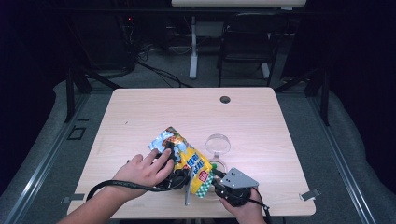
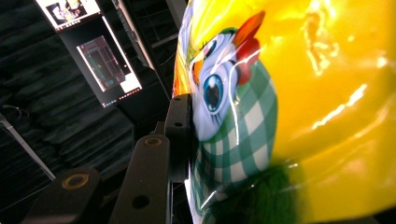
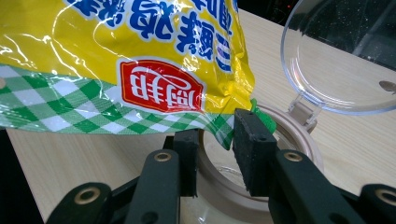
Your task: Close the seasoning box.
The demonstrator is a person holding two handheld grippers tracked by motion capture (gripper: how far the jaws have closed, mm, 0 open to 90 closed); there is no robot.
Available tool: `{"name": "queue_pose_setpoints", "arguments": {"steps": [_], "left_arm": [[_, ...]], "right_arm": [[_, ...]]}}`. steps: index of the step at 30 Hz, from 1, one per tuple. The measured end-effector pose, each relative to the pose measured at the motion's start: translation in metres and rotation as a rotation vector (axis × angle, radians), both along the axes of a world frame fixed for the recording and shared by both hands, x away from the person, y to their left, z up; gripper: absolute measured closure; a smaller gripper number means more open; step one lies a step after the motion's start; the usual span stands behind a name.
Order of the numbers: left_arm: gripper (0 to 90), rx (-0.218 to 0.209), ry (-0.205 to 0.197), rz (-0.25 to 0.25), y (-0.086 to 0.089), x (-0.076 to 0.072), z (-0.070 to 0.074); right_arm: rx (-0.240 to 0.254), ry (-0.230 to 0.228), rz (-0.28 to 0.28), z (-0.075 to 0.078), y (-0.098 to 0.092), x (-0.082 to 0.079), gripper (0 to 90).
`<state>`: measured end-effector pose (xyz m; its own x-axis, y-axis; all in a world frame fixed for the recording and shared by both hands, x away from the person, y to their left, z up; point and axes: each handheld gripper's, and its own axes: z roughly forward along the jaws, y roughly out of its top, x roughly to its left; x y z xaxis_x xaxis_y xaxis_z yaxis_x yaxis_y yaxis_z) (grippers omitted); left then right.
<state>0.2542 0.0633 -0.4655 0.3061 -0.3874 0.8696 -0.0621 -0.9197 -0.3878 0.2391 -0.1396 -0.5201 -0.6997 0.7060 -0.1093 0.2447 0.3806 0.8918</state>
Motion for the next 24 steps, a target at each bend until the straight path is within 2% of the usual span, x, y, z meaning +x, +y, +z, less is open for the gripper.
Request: {"name": "queue_pose_setpoints", "arguments": {"steps": [10,12,24], "left_arm": [[69.2,0.027,-0.010,0.002,-0.0027,-0.0020,0.0027],[69.3,0.031,0.000,0.006,-0.0037,-0.0015,0.0036],[70.1,0.054,0.003,0.003,-0.0077,-0.0003,0.0067]], "right_arm": [[0.001,0.000,-0.002,-0.0001,0.0003,0.0000,71.1],[0.005,0.002,-0.002,-0.0002,0.0002,0.0002,71.0],[0.012,0.003,-0.009,-0.0007,0.0001,0.0002,70.6]]}}
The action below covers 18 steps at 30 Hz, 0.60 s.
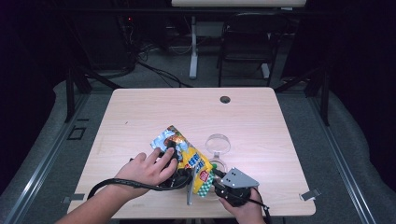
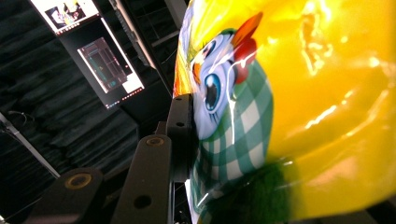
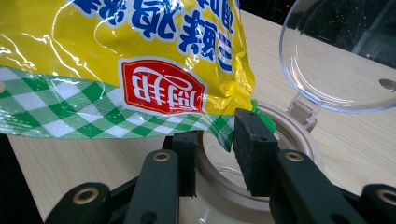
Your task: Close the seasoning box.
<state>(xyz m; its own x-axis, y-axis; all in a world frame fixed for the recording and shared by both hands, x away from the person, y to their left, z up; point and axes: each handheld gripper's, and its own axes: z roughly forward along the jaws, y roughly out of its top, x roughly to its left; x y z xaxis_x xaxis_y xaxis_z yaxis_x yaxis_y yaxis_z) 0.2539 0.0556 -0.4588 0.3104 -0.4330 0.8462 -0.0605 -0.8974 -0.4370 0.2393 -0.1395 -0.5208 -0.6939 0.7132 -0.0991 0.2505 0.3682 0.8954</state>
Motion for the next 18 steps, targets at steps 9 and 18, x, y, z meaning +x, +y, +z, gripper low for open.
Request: {"name": "queue_pose_setpoints", "arguments": {"steps": [9,18], "left_arm": [[70.8,0.005,-0.003,-0.005,-0.0003,-0.0021,0.0013],[71.1,0.032,-0.020,-0.021,-0.0013,-0.0043,0.0026]], "right_arm": [[0.001,-0.003,-0.002,-0.0003,0.0000,-0.0002,70.6],[0.004,-0.004,-0.003,-0.0006,0.0004,-0.0003,70.6]]}}
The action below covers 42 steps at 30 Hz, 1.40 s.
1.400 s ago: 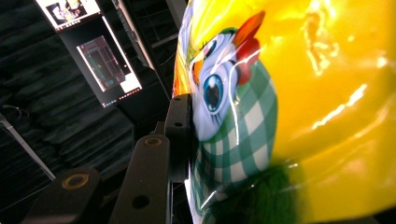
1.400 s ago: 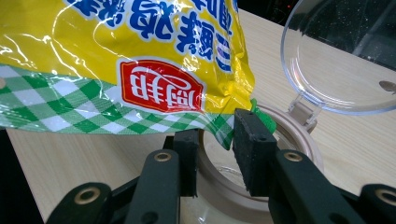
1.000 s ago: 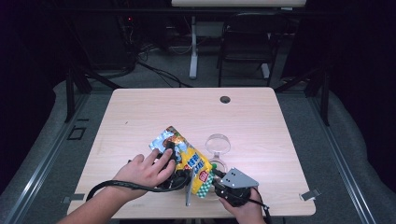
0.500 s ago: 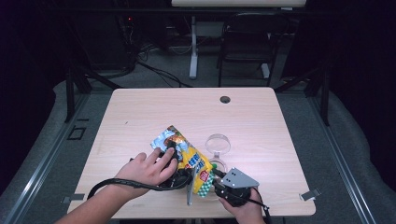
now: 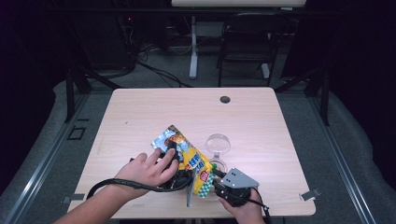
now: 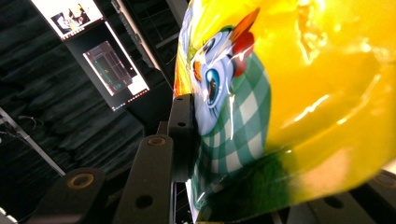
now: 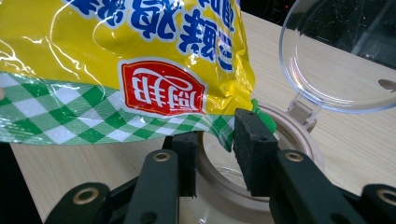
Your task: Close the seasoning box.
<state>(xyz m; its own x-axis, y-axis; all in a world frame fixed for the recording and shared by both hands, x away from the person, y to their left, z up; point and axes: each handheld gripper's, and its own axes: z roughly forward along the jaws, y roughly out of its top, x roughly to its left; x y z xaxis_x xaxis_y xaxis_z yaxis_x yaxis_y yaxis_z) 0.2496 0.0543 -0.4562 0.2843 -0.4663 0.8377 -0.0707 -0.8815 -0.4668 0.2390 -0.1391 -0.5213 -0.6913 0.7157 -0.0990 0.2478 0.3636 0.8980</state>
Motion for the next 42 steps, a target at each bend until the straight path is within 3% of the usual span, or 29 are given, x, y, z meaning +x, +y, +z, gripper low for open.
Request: {"name": "queue_pose_setpoints", "arguments": {"steps": [22,24,25,31,42], "left_arm": [[71.5,0.041,-0.014,-0.020,-0.0042,-0.0024,0.0039],[71.5,0.044,-0.014,-0.018,-0.0047,-0.0026,0.0044],[71.5,0.022,0.009,0.001,-0.0034,-0.0022,0.0027],[71.9,0.050,-0.011,-0.016,-0.0053,-0.0032,0.0045],[72.8,0.052,0.003,-0.009,-0.0058,-0.0038,0.0046]], "right_arm": [[-0.001,0.001,0.000,0.0001,0.0004,-0.0008,70.8],[-0.002,0.000,0.000,0.0001,0.0004,-0.0009,70.9],[-0.001,0.001,0.000,0.0001,0.0004,-0.0009,70.9],[-0.001,0.001,0.000,0.0001,0.0006,-0.0010,70.9],[-0.002,-0.001,0.001,0.0000,0.0006,-0.0011,70.9]]}}
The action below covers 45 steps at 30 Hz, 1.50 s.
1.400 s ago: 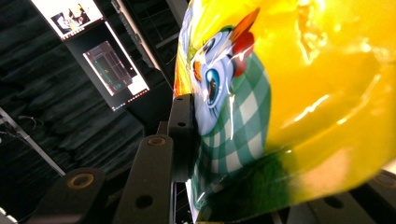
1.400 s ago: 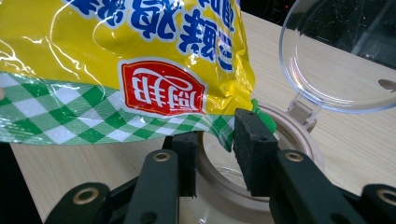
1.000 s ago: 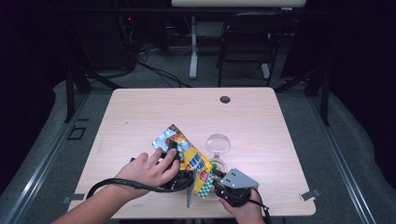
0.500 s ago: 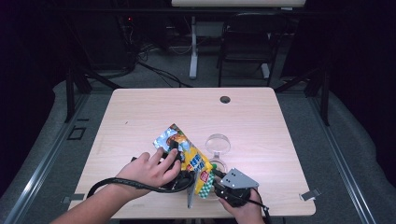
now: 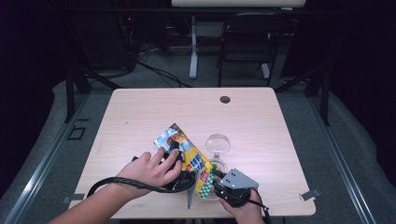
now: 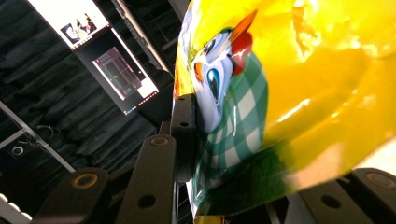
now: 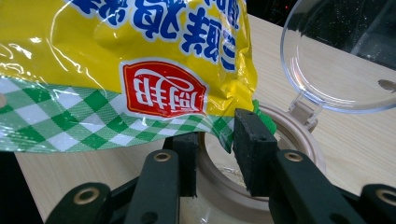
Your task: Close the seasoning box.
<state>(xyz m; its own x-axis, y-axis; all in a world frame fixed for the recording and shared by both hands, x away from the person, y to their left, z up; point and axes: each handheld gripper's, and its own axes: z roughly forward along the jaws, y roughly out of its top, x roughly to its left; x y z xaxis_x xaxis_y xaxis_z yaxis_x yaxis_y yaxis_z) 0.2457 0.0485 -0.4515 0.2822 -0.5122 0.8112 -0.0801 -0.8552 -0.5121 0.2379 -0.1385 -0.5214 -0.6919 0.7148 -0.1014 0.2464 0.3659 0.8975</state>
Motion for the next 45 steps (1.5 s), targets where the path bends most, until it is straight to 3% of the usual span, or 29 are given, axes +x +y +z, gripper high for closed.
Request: {"name": "queue_pose_setpoints", "arguments": {"steps": [1,3,31,45], "left_arm": [[73.6,0.023,-0.021,-0.016,-0.0014,-0.0010,0.0013],[74.5,0.027,-0.023,-0.020,-0.0026,-0.0015,0.0021],[76.5,0.048,-0.026,-0.033,-0.0056,-0.0044,0.0053],[76.6,0.083,-0.037,-0.048,-0.0093,-0.0057,0.0082]], "right_arm": [[0.000,0.000,0.000,0.0000,0.0000,0.0000,71.0],[-0.001,0.001,0.002,-0.0001,0.0001,-0.0001,71.0],[0.001,-0.005,0.000,-0.0004,0.0009,-0.0009,70.9],[0.009,0.001,0.006,-0.0008,0.0000,-0.0006,70.7]]}}
